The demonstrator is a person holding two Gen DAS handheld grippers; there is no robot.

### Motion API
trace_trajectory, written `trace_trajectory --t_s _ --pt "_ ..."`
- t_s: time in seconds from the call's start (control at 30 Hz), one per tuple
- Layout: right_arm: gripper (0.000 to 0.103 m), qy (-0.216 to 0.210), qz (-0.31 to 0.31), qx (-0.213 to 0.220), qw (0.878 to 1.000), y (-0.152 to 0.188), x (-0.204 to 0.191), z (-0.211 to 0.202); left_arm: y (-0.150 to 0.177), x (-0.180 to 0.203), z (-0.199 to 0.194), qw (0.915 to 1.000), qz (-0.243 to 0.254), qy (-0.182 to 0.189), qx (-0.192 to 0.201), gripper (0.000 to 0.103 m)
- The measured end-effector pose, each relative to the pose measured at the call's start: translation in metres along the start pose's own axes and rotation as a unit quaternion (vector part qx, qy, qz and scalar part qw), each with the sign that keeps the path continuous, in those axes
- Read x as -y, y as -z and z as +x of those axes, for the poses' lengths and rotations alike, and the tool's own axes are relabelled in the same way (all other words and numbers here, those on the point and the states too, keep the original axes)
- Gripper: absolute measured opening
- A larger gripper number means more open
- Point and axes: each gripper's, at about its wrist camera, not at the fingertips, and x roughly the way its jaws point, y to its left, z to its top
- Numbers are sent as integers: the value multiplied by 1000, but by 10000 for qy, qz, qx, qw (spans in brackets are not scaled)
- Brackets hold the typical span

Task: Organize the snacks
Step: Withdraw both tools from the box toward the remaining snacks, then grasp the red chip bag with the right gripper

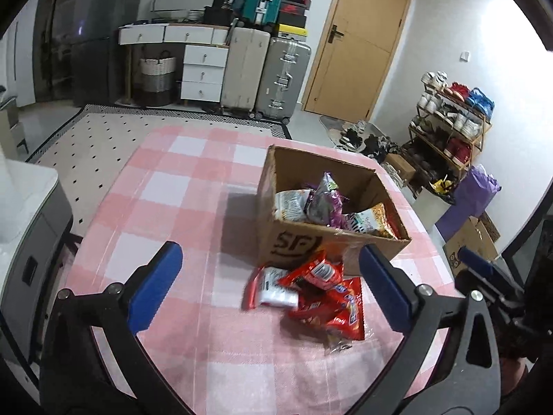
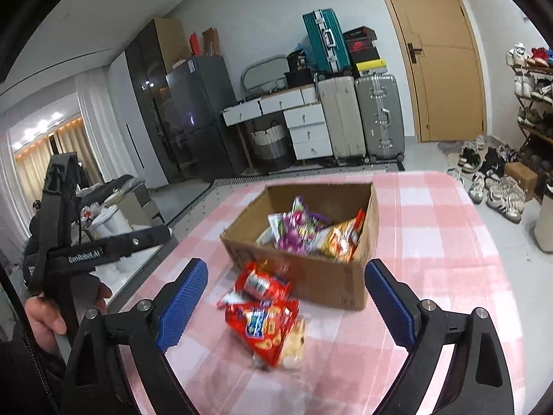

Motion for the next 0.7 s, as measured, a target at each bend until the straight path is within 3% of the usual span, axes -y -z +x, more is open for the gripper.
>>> trace_trajectory --t_s 0.1,0.33,0.7 --pt "95 -97 -7 -74 9999 10 -3 5 14 -10 -10 9997 -113 -134 141 102" --pt "95 -255 -149 -413 9987 33 -11 30 38 -26 -13 9996 -190 -180 50 102" --pt "95 -293 -237 -807 9960 55 -19 73 79 -46 19 9977 -461 -174 -466 102"
